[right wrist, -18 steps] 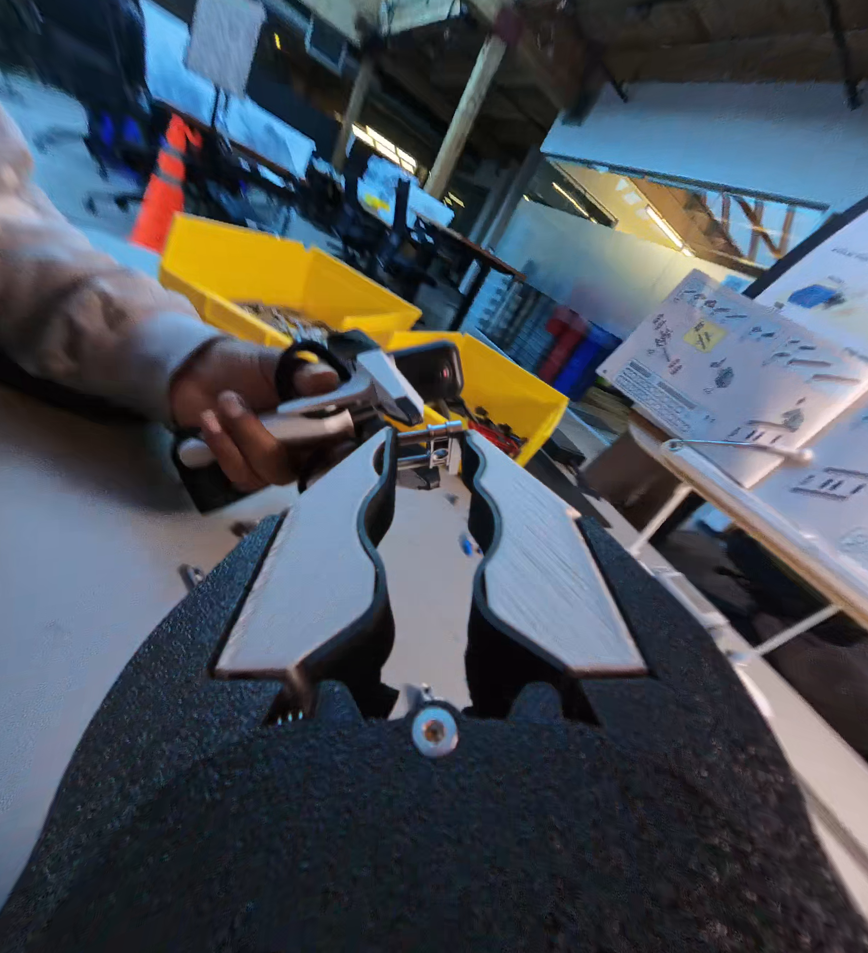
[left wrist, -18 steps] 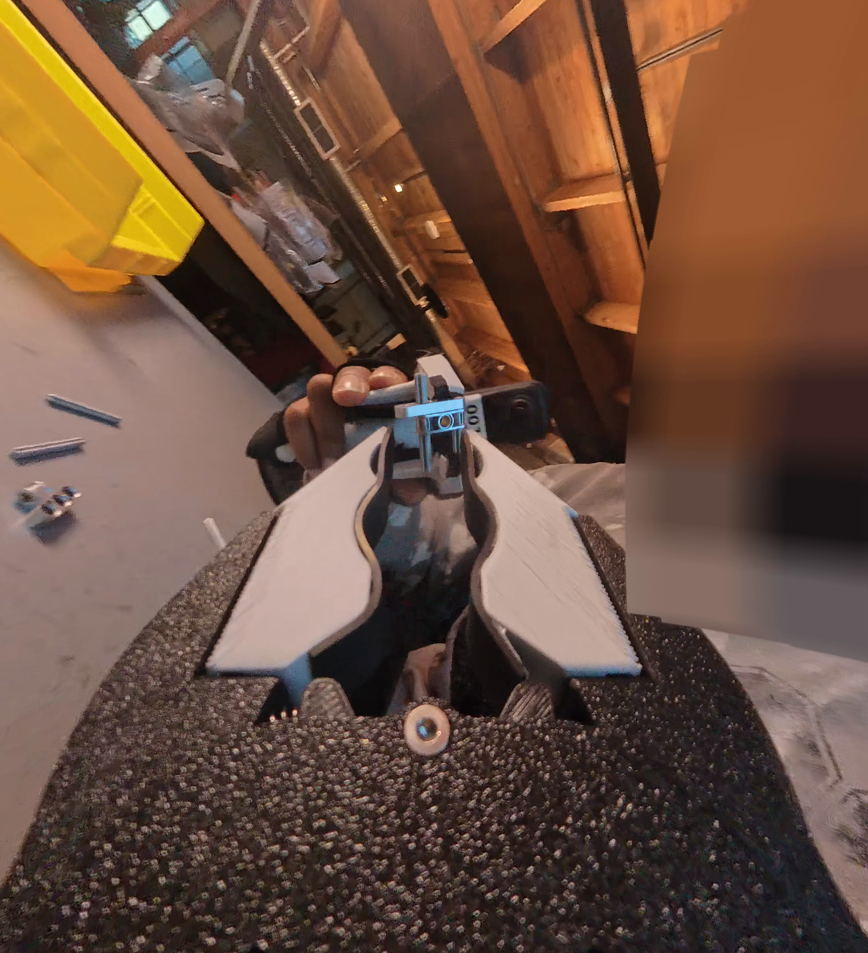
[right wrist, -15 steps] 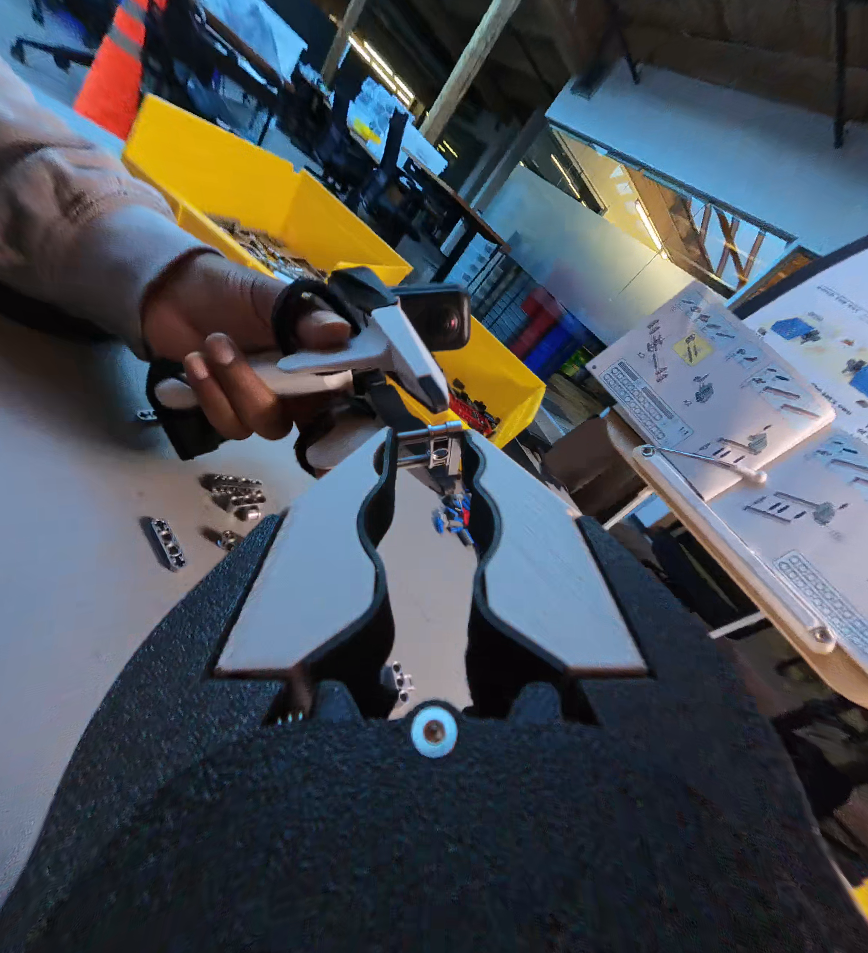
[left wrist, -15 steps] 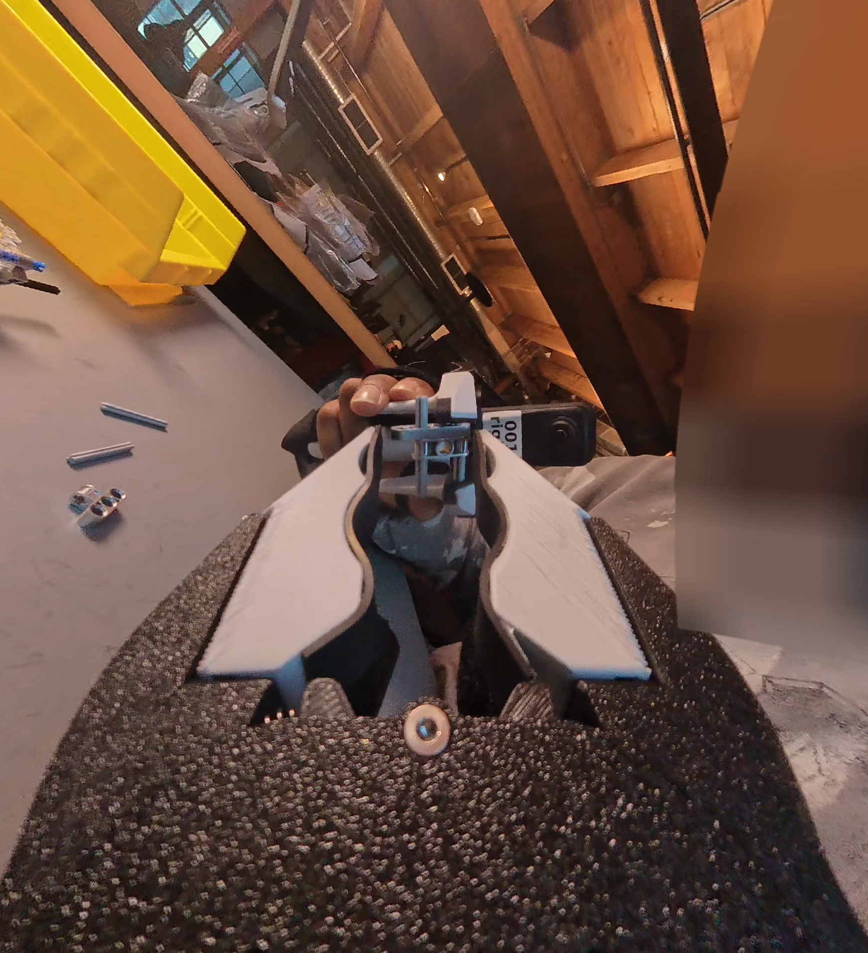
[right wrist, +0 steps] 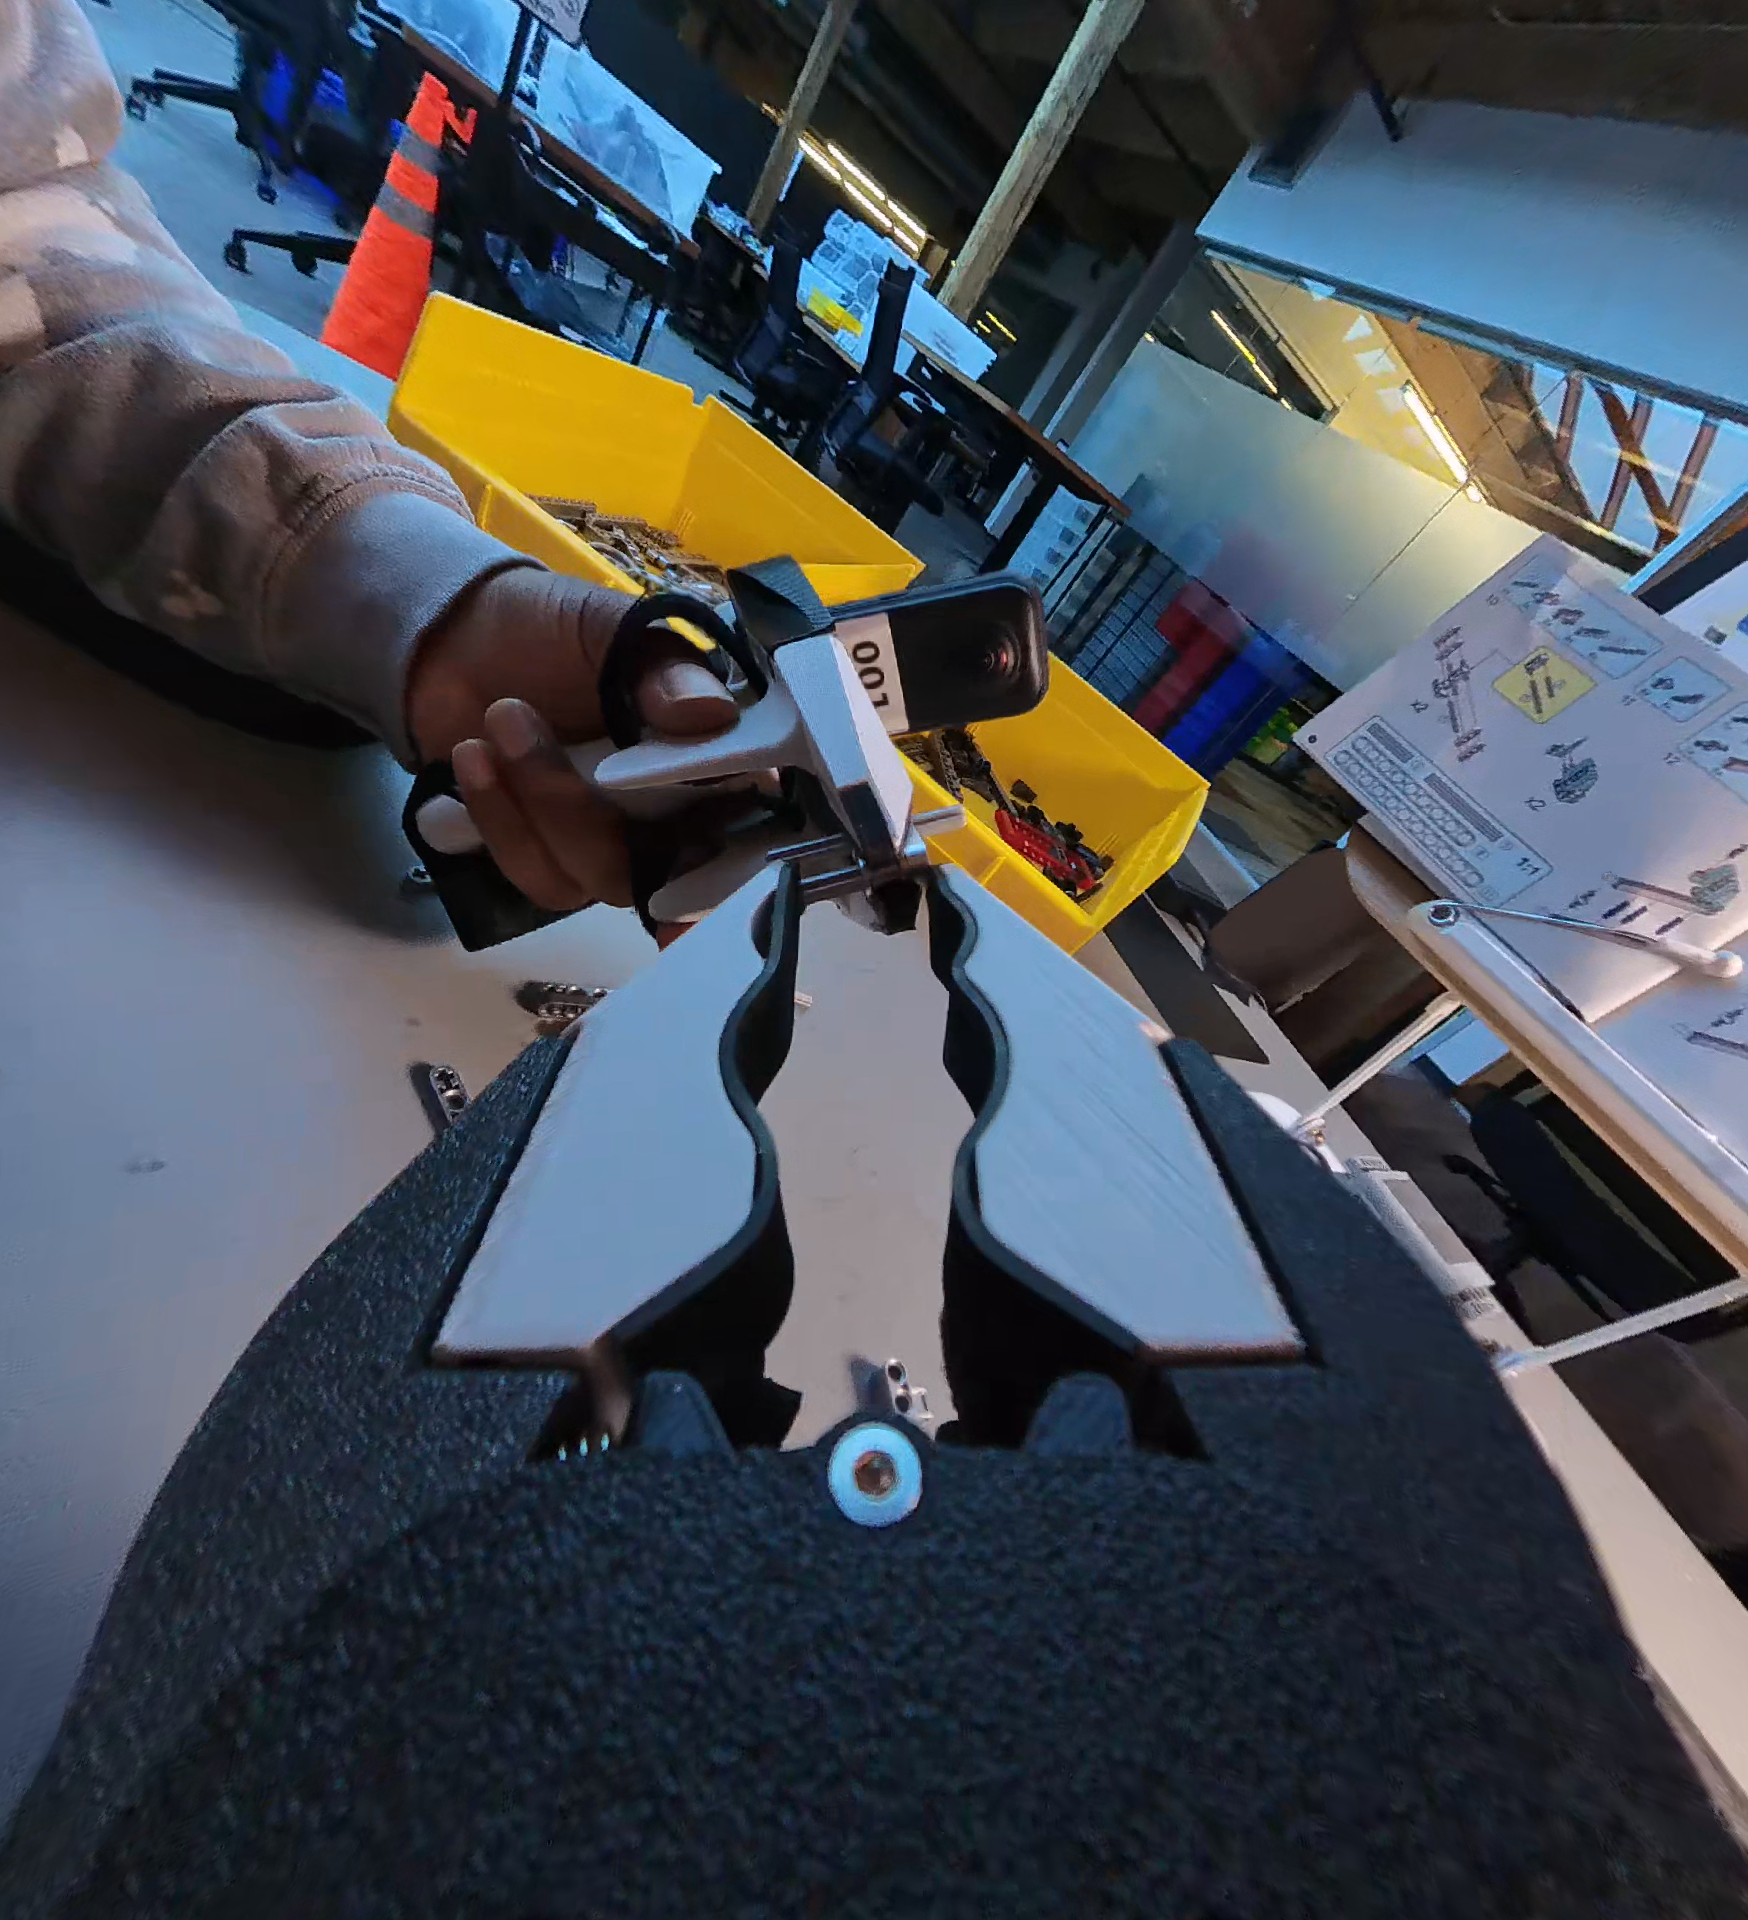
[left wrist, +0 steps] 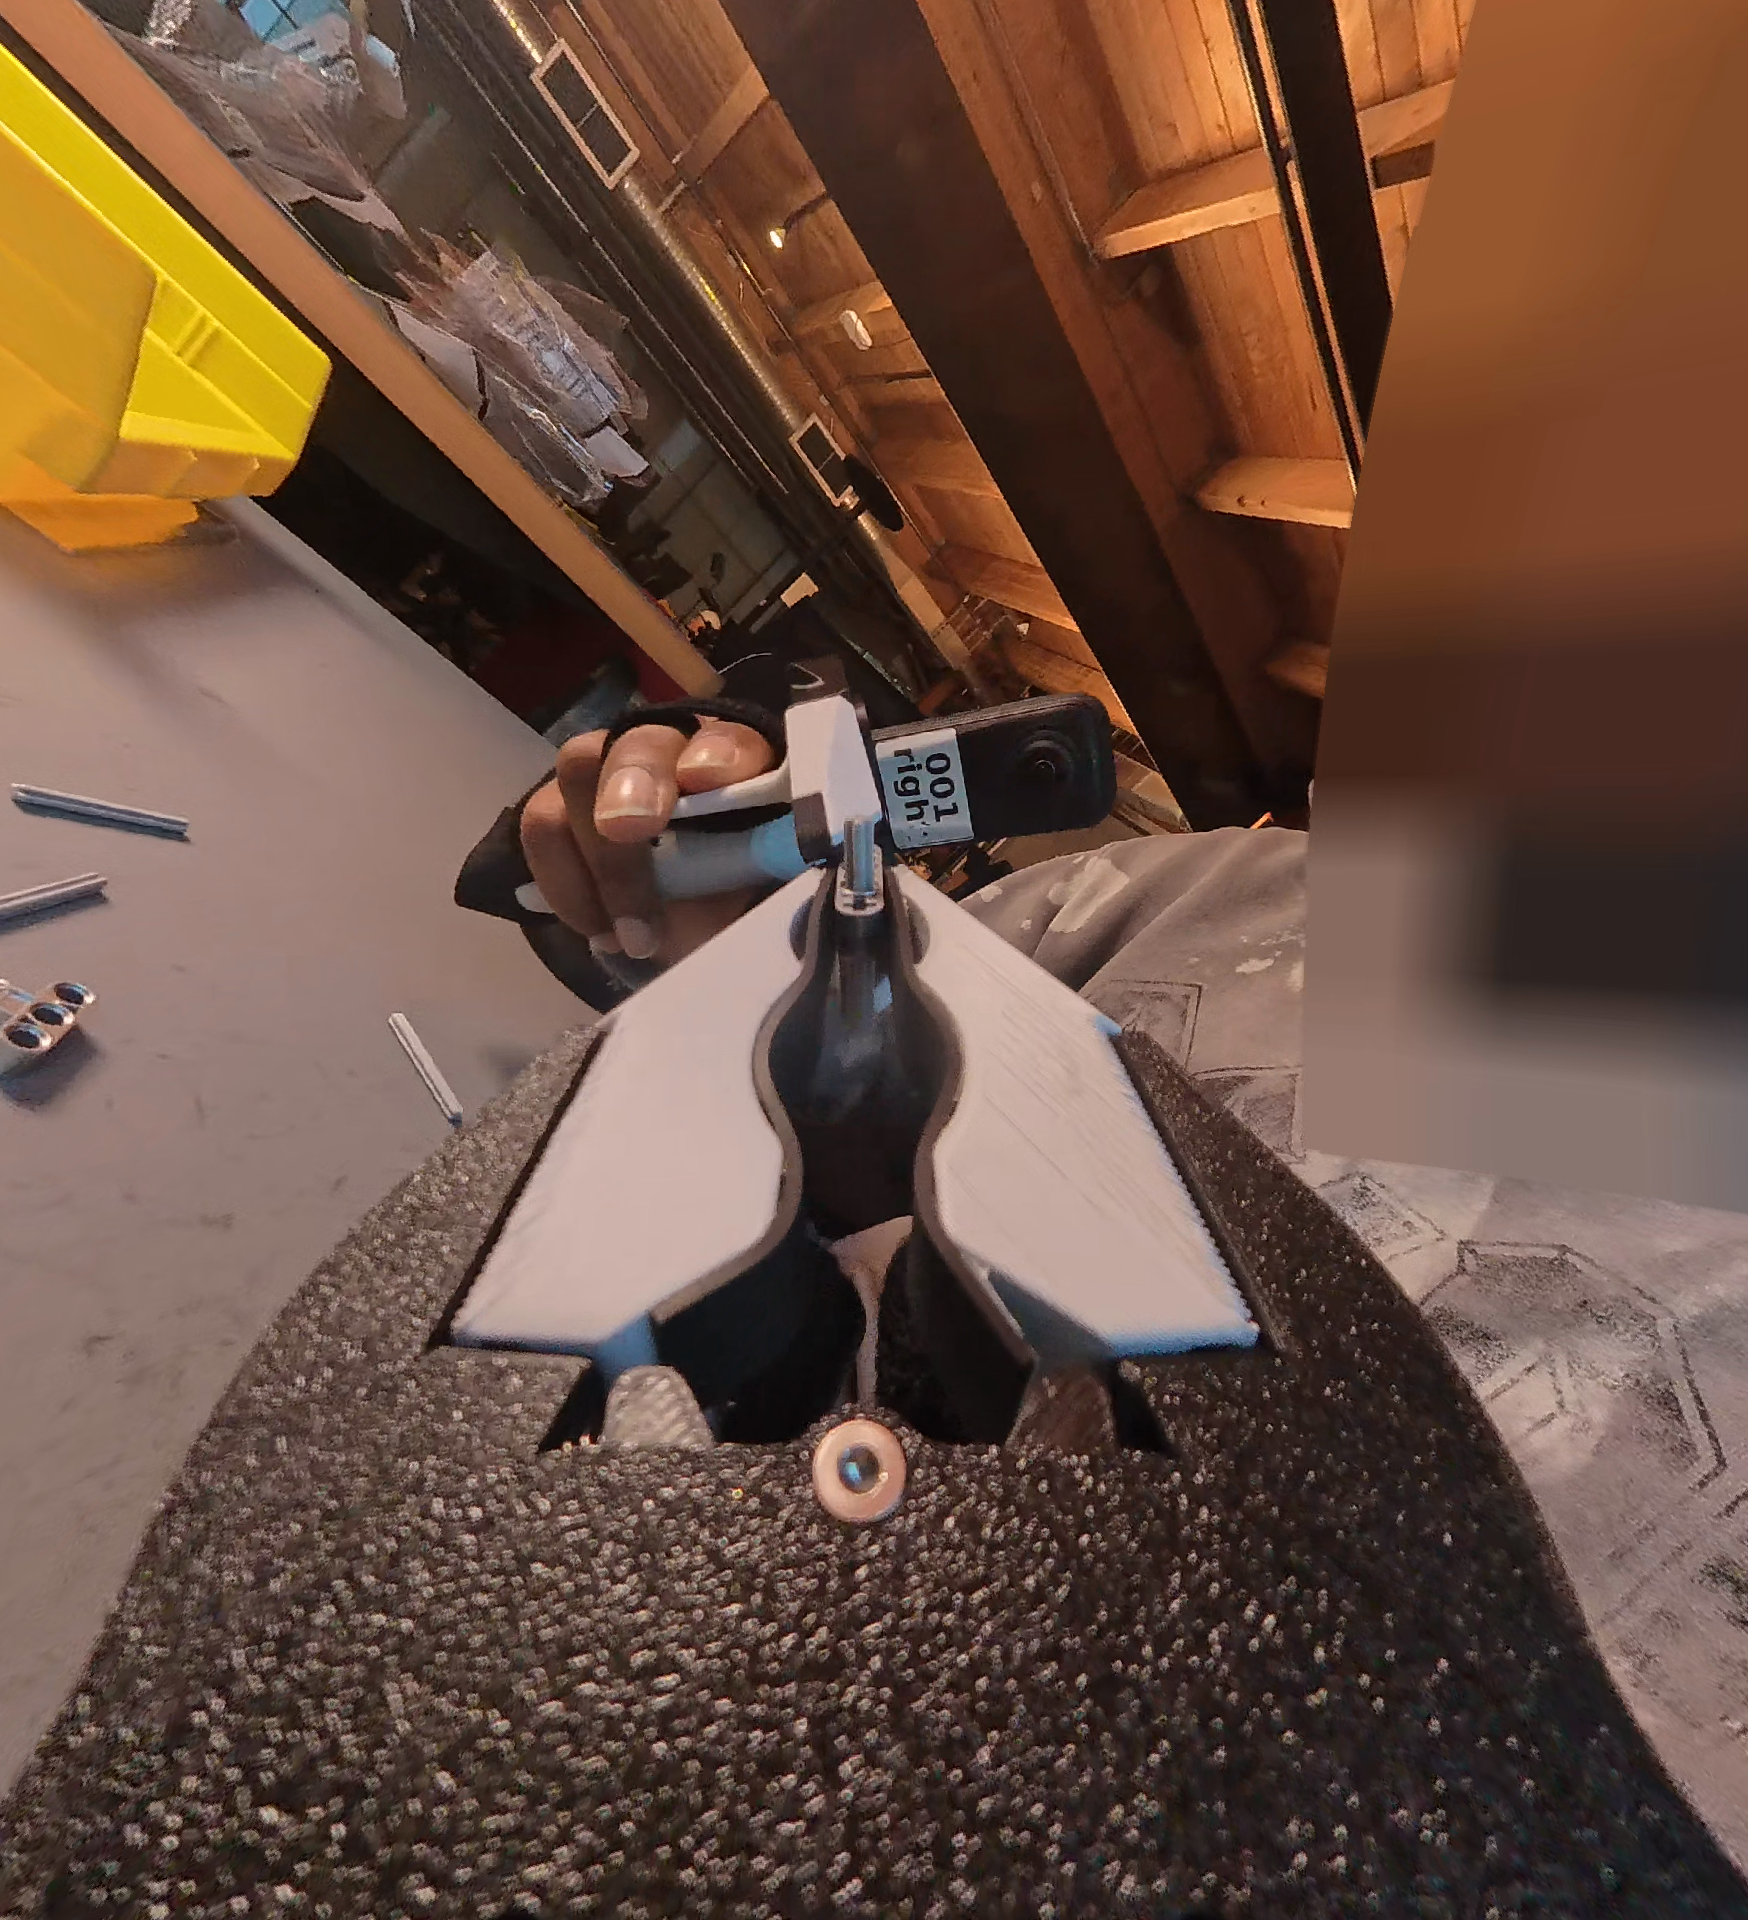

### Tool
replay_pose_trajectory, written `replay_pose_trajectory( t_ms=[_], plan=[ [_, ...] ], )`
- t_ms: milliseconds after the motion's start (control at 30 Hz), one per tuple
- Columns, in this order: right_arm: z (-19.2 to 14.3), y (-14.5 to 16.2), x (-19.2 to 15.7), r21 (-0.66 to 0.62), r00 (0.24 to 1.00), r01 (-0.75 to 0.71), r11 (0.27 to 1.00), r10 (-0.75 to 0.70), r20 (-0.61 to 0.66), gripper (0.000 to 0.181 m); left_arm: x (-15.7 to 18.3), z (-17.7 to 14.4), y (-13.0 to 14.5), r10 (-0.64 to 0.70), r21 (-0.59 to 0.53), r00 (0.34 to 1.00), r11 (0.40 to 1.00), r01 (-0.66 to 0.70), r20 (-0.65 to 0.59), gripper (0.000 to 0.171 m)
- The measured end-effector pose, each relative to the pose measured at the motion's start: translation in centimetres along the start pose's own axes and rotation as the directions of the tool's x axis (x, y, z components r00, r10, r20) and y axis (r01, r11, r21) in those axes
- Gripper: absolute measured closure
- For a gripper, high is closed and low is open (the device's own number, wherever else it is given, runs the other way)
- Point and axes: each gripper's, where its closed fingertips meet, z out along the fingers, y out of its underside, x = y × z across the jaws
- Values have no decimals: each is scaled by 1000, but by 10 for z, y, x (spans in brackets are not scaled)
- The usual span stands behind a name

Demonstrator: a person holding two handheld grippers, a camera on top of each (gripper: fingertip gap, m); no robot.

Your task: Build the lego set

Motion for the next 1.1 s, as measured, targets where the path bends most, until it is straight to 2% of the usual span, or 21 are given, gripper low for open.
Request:
replay_pose_trajectory(
  t_ms=[200, 300, 333, 367, 467, 633, 733, 833, 900, 967, 1100],
  plan=[
    [-3, 8, 6, -33, 1000, 8, 999, -8, -10, 159, -9, -10, -8, 33, 12, 997, 999, -34, 75, 165],
    [-3, 10, 4, -32, 1000, 0, 999, 0, 4, 159, -9, -11, -6, 64, -21, 993, 998, -62, 95, 166],
    [-3, 9, 4, -25, 1000, -18, 1000, 18, 11, 159, -8, -10, -6, 73, -23, 993, 997, -71, 89, 165],
    [-4, 9, 3, -16, 999, -44, 999, 44, 27, 168, -5, -10, -7, 79, -20, 994, 997, -78, 79, 166],
    [-5, 2, 1, 32, 990, -129, 991, 127, 66, 167, 0, -10, -5, 84, -34, 995, 996, -83, 51, 166],
    [-8, -4, -3, 69, 962, -235, 969, 222, 157, 171, 3, -9, -2, 4, -14, 1000, 1000, -4, -21, 166],
    [-10, -7, -3, 90, 935, -318, 944, 296, 193, 171, 6, -8, -3, 12, -13, 999, 1000, -13, -35, 166],
    [-10, -8, 3, 97, 883, -441, 892, 412, 225, 173, 3, -7, 0, 143, -48, 989, 989, -142, 35, 166],
    [-9, -5, 6, 71, 833, -525, 848, 495, 247, 173, 0, -7, -3, 275, -71, 955, 961, -268, 112, 166],
    [-10, -3, 9, 71, 818, -552, 831, 523, 239, 176, -4, -9, -4, 378, -110, 910, 925, -363, 171, 166],
    [-12, -3, 13, 71, 782, -601, 796, 567, 259, 179, -10, -8, 1, 476, -178, 853, 878, -445, 215, 166]
  ],
)
